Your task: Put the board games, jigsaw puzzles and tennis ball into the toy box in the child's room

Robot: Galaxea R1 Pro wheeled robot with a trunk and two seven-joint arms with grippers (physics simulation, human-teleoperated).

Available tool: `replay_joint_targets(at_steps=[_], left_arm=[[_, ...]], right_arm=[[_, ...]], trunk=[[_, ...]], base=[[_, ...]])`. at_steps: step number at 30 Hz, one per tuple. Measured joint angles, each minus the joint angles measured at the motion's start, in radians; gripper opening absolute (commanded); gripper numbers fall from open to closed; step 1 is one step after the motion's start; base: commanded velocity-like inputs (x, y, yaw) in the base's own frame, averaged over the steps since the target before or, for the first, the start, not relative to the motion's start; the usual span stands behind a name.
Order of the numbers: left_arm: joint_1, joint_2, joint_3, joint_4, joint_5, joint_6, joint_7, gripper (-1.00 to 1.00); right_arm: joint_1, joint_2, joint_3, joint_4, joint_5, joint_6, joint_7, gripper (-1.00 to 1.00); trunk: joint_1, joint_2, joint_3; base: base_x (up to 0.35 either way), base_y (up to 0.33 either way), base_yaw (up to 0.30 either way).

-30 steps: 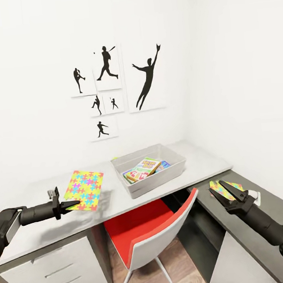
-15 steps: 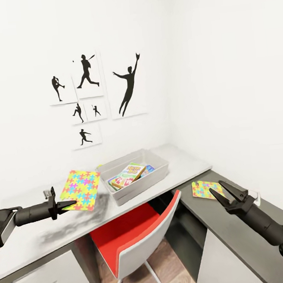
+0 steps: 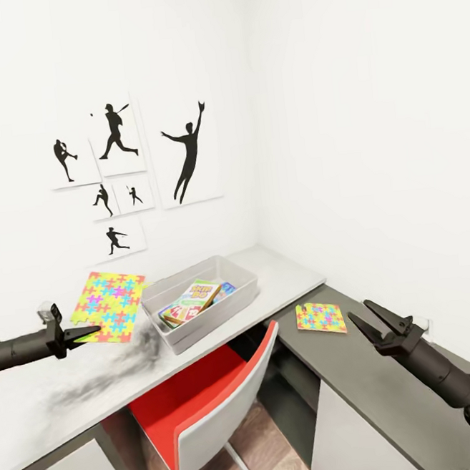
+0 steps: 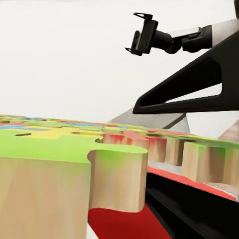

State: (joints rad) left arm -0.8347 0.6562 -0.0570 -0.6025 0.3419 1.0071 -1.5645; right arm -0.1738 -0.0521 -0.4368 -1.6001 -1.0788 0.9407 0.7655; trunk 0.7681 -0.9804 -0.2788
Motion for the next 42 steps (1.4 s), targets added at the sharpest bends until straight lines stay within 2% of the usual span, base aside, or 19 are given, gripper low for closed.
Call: replay_joint_targets(at_steps=[4, 9, 22, 28, 42], left_arm=[[0.000, -0.040, -0.003, -0.020, -0.002, -0.007, 0.000, -1.00], [0.000, -0.054, -0.001, -0.026, -0.002, -0.008, 0.000, -1.00], [0.000, -0.050, -0.003, -0.027, 0.000, -0.031, 0.000, -1.00], [0.000, -0.047, -0.002, -0.026, 0.000, -0.039, -0.001, -1.00], [0.000, -0.048, -0.002, -0.027, 0.000, -0.053, -0.001, -1.00]], right_arm=[[0.000, -0.001, -0.022, 0.001, -0.001, 0.001, 0.002, 1.00], [0.000, 0.006, -0.035, 0.000, 0.001, -0.001, -0.001, 1.00], [0.000, 0.010, -0.035, -0.001, 0.001, -0.006, 0.000, 1.00], [0.000, 0.010, -0.035, 0.000, 0.001, -0.006, 0.000, 1.00], [0.000, 0.009, -0.035, 0.000, 0.001, -0.007, 0.000, 1.00]], trunk=[[-0.015, 0.028, 0.017], [-0.027, 0.049, 0.032], [-0.027, 0.049, 0.034], [-0.027, 0.049, 0.039], [-0.027, 0.049, 0.052]], base=[[0.000, 0.000, -0.183], [0.000, 0.000, -0.167], [0.000, 0.052, -0.024], [0.070, 0.173, -0.184], [0.017, 0.015, -0.195]])
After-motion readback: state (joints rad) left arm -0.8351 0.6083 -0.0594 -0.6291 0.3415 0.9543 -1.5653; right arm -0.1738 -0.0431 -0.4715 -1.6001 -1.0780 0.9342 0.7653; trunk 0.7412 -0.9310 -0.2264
